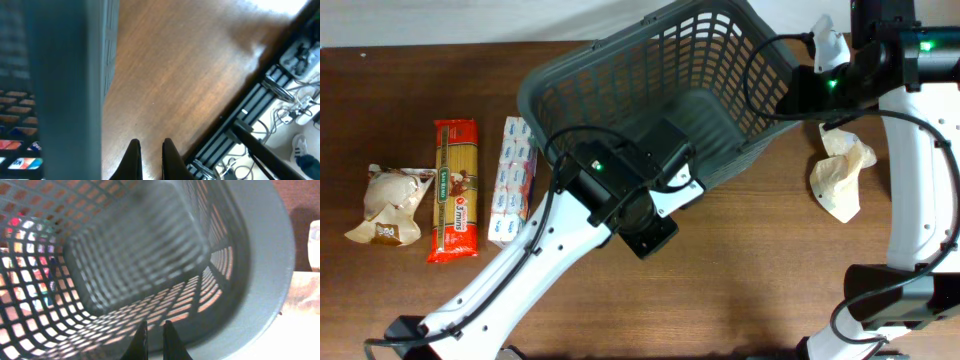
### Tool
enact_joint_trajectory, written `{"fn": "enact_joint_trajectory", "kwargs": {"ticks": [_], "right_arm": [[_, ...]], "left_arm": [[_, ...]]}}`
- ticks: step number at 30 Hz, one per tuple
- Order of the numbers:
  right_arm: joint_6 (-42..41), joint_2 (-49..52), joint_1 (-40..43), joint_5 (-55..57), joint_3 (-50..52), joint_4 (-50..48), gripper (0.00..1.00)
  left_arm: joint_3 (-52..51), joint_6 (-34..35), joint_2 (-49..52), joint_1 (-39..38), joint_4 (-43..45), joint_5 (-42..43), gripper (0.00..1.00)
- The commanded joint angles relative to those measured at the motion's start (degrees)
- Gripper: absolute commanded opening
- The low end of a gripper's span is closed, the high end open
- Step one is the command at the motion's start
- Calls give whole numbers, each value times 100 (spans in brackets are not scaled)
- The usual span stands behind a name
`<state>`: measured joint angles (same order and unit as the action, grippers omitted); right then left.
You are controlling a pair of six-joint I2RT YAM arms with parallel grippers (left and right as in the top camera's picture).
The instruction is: Pack container
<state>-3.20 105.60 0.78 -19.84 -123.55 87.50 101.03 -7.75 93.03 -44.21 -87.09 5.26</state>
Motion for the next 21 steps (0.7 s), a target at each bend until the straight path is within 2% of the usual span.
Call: {"fn": "enact_joint_trajectory", "kwargs": {"ticks": [1, 10, 21], "right_arm": [[-4, 66, 31, 267, 275, 7, 4], [-7, 63, 31, 402, 789, 37, 4], [-4, -26, 31, 382, 782, 127, 4]], "left_arm": [[-76, -94, 61, 173, 74, -208, 2], [-76, -83, 61, 284, 107, -422, 2], [-76, 96, 61, 1172, 339, -466, 2]]}}
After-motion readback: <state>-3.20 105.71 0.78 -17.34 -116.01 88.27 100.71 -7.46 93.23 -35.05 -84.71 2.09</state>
